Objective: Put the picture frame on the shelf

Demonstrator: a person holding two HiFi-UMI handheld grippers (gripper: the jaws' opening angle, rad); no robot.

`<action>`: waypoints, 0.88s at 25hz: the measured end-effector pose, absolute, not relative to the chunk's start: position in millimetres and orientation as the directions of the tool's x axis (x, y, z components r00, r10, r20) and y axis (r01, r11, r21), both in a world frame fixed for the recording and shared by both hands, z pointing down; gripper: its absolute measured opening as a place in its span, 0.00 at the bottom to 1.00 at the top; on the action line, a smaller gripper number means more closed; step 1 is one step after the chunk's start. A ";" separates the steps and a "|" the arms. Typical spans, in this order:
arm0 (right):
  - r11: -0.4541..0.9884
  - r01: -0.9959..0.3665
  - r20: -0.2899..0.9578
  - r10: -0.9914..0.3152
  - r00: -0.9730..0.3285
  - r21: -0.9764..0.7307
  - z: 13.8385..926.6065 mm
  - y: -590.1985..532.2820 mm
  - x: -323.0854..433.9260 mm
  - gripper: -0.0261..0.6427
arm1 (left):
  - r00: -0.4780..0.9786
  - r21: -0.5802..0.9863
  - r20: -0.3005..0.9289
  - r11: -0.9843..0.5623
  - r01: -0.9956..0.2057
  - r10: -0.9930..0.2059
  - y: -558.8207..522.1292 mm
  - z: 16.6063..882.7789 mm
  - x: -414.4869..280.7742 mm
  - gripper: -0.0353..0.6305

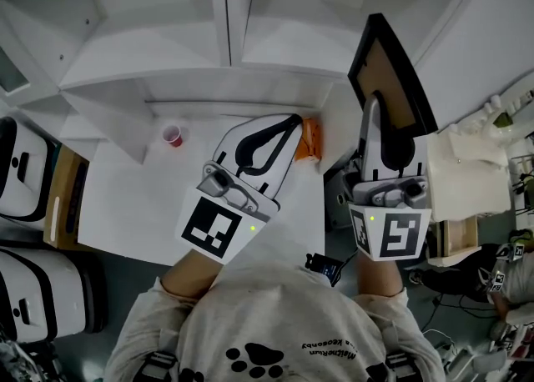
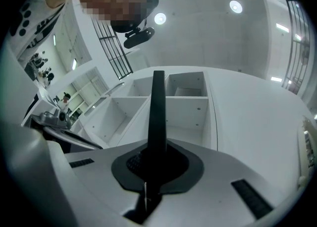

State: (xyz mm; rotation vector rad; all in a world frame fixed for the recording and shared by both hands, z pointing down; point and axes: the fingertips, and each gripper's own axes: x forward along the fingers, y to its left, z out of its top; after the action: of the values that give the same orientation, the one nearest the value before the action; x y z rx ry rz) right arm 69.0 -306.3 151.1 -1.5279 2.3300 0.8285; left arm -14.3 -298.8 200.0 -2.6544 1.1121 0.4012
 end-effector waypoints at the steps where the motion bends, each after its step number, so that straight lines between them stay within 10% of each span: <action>1: 0.283 -0.892 -0.479 -0.765 -0.431 0.351 149.2 -308.1 67.9 0.10 | 0.673 -0.110 -0.339 -0.683 -0.722 -0.657 -299.9 199.3 -14.6 0.09; 22: 0.092 -0.591 -0.250 -0.846 -0.471 0.801 160.4 -360.0 46.7 0.10 | 0.680 -0.130 -0.341 -0.684 -0.717 -0.648 -320.9 197.6 -3.5 0.09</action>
State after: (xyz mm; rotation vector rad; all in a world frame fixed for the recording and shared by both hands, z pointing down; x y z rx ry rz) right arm 46.7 -360.0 160.4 -1.7105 2.5075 1.5790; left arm -3.5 -320.9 197.6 -2.6411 1.0946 0.3932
